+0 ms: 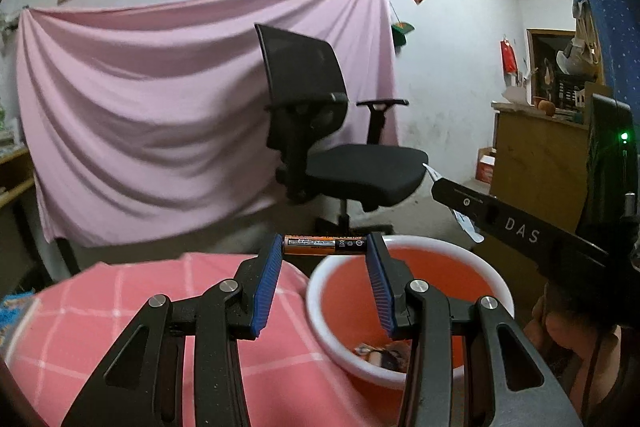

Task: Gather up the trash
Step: 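Carry the orange battery and white sachet over the bucket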

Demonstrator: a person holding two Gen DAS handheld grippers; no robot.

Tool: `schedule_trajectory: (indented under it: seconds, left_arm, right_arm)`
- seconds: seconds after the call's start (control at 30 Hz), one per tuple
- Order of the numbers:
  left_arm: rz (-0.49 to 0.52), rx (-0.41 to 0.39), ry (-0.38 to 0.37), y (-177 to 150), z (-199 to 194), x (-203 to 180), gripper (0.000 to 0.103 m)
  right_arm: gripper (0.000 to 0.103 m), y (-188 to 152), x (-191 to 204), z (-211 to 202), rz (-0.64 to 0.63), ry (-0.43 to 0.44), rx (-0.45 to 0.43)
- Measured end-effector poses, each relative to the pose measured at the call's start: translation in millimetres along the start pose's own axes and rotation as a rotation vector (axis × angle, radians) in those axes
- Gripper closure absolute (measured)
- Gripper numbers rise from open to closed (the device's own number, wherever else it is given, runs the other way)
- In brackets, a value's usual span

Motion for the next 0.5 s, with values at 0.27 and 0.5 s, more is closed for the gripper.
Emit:
schedule_trajectory:
  seconds: [0.27, 0.5]
  left_arm:
    - [-0.065, 0.088, -0.056, -5, 28, -7, 0.066]
    - [-0.146, 0.172, -0.101, -16, 39, -12, 0.065]
  right_arm:
    - [0.083, -4, -26, 12, 0.053, -0.06, 0.057]
    - [0.083, -6, -40, 15, 0.081, -0.08, 0.082]
Point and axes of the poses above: each gripper's, at about its wrist camera, not at the fingertips, and z roughly the way its jaws point, x to its left, y to its top, the point moved 10 cm from there along z, roughly the way its jaws point, and after that the axes turned 13 degrees about -y, right-handed, at the moved point
